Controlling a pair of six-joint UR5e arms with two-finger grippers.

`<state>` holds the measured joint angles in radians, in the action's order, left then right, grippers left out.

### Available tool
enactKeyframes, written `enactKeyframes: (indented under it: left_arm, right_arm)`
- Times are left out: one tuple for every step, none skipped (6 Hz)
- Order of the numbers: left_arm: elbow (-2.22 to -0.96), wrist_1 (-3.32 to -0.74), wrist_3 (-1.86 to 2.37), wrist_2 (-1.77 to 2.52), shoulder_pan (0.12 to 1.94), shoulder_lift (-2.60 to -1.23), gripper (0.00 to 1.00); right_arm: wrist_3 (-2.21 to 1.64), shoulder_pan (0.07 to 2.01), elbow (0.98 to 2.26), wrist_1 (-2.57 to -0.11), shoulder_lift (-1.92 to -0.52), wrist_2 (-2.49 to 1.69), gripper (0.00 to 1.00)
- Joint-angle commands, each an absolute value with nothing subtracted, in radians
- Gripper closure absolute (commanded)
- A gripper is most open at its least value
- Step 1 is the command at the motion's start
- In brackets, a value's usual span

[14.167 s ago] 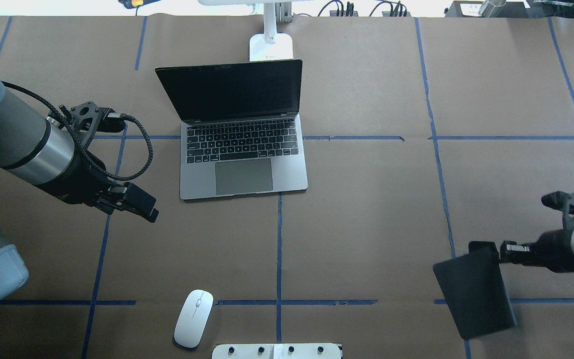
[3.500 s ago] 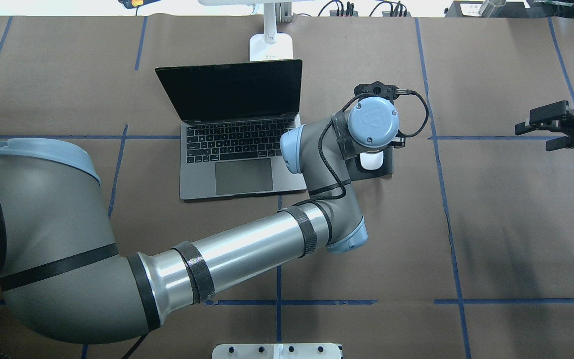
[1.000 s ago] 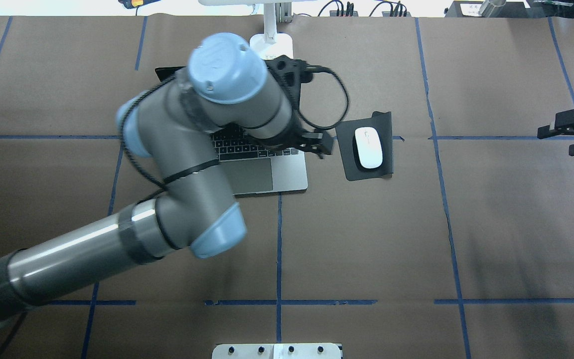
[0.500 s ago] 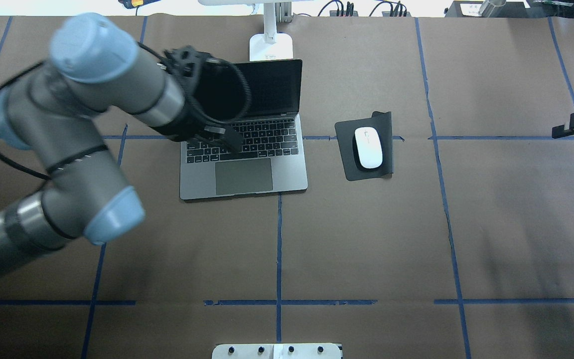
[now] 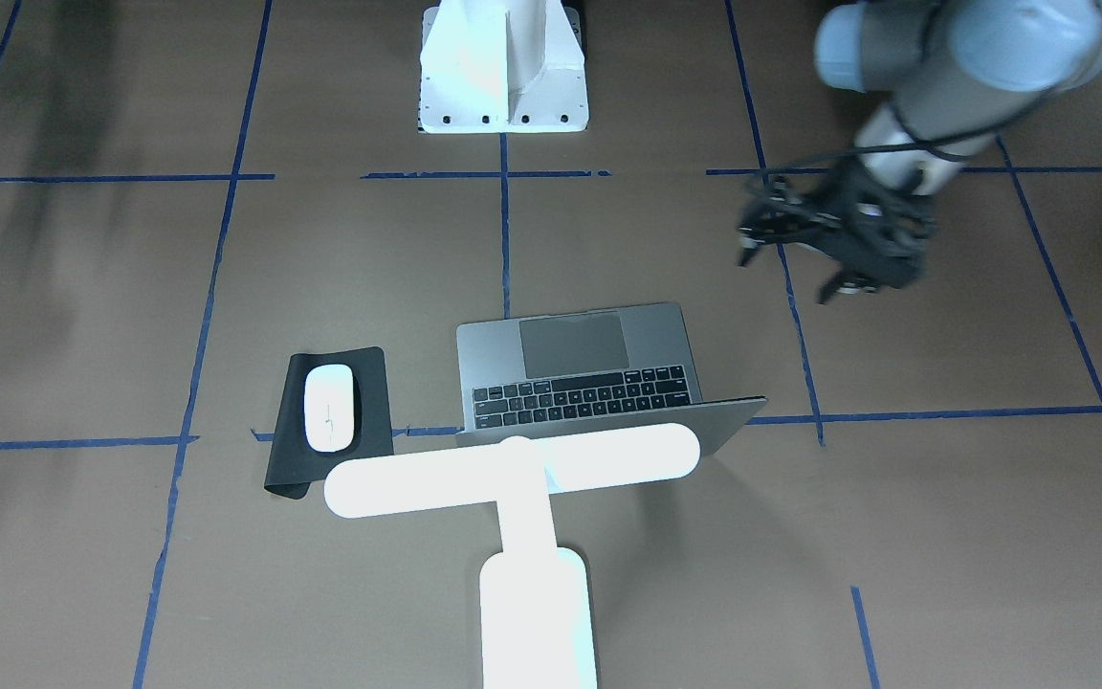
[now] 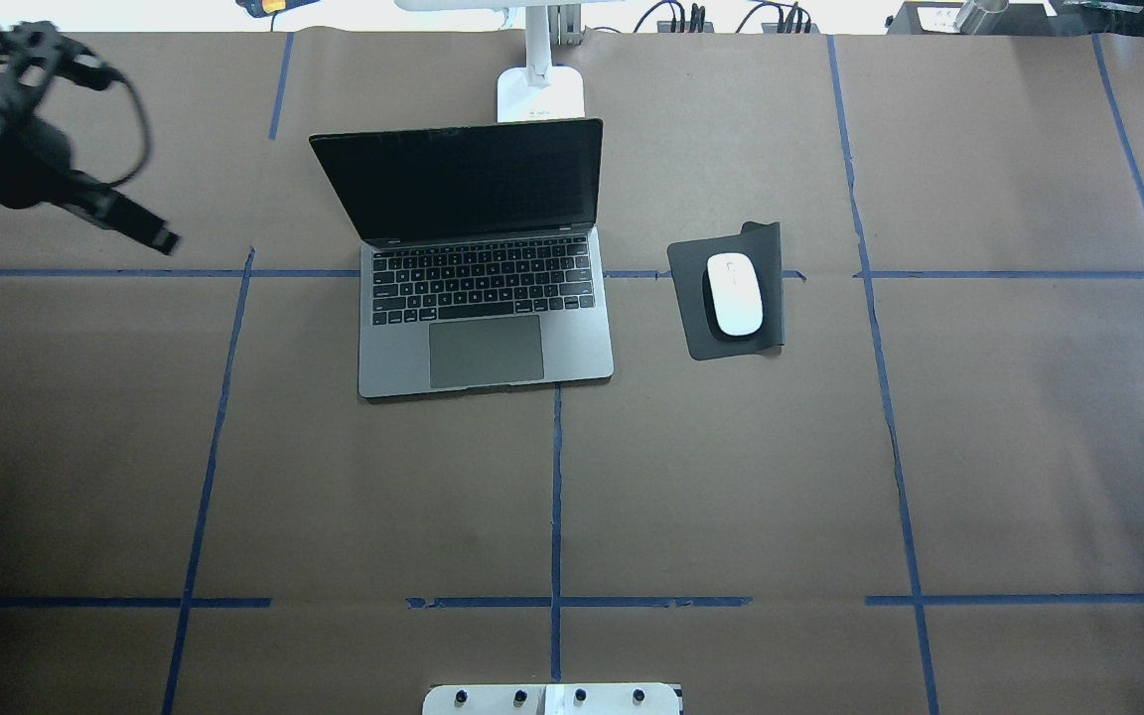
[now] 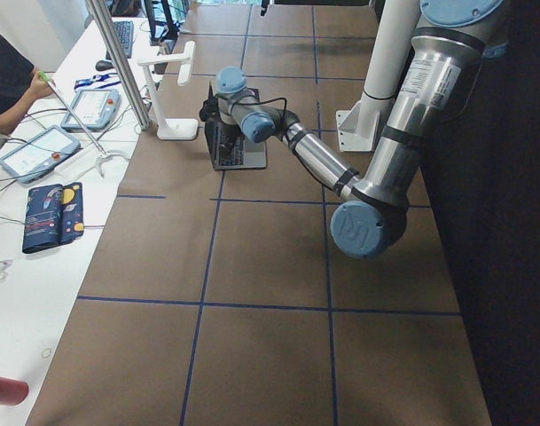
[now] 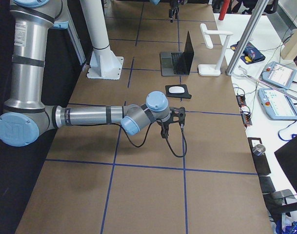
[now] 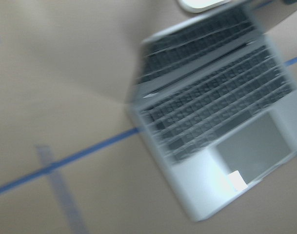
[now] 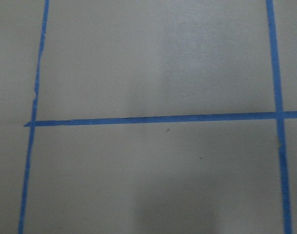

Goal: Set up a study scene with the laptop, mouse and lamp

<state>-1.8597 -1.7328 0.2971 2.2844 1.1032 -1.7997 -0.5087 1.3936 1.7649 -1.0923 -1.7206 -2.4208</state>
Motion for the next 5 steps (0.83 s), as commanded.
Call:
enactKeyframes:
  left_arm:
    - [-1.792, -1.630, 0.021, 2.284, 1.285, -1.714, 0.00]
    - [-1.795, -1.482, -0.065, 2.289, 1.357, -1.713, 0.00]
    - [-1.813, -1.347, -0.075, 2.290, 1.370, -1.688, 0.00]
    - [-1.795, -1.329, -0.099, 2.292, 1.428, -1.619, 0.00]
    - [-1.742, -1.316, -0.138, 2.295, 1.498, -1.602, 0.00]
  right_arm:
    - [-0.071, 1.485, 1.758, -1.489, -1.639, -2.393, 0.00]
    - [-0.013, 1.482, 1.740, -1.594, -1.573, -2.364, 0.00]
    - [0.032, 1.477, 1.694, -1.592, -1.562, -2.362, 0.00]
    - [0.131, 1.480, 1.615, -1.594, -1.511, -2.364, 0.00]
    - [0.152, 1.480, 1.602, -1.595, -1.503, -2.364, 0.00]
